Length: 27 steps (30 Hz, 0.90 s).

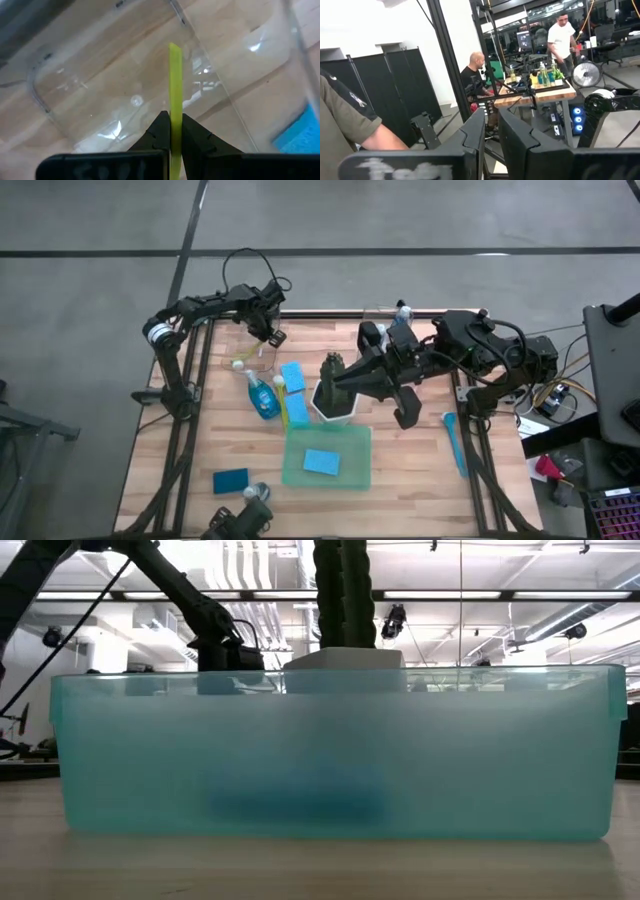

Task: Pick & Place Kitchen Sink Supplies
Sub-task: Put the left green dish brush into the left transparent bin, then put the dish soap into the right transparent bin

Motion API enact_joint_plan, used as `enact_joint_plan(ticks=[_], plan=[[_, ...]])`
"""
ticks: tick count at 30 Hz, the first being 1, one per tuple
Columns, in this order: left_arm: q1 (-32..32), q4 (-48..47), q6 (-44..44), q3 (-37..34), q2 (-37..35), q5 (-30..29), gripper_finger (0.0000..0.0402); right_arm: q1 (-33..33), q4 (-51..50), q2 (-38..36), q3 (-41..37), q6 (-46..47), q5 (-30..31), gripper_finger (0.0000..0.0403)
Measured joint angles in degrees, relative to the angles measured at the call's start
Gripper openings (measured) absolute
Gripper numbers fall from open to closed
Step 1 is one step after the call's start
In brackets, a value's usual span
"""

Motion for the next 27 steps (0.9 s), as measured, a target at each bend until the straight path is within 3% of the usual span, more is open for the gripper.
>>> enact_joint_plan(ticks=[6,16,23,27], plan=[[0.0,0.0,0.0,0.0,0.0,-0.1,0.0042,0.0,0.0,0.0,0.0,0.0,0.7,0.0050],[0.0,-1.9,0.1,0.0,-2.1,0.3,0.0142,-0.4,0.0,0.0,0.0,0.0,1.7,0.0050],[0.0,-7.1,1.8,0.0,-10.5,4.6,0.0179,-1.0,0.0,-0.1,0.0,0.0,1.7,0.0050],[0.0,-10.4,1.5,0.0,-17.4,10.9,0.0186,-1.3,-0.1,-0.2,0.0,-0.3,1.5,0.0050]])
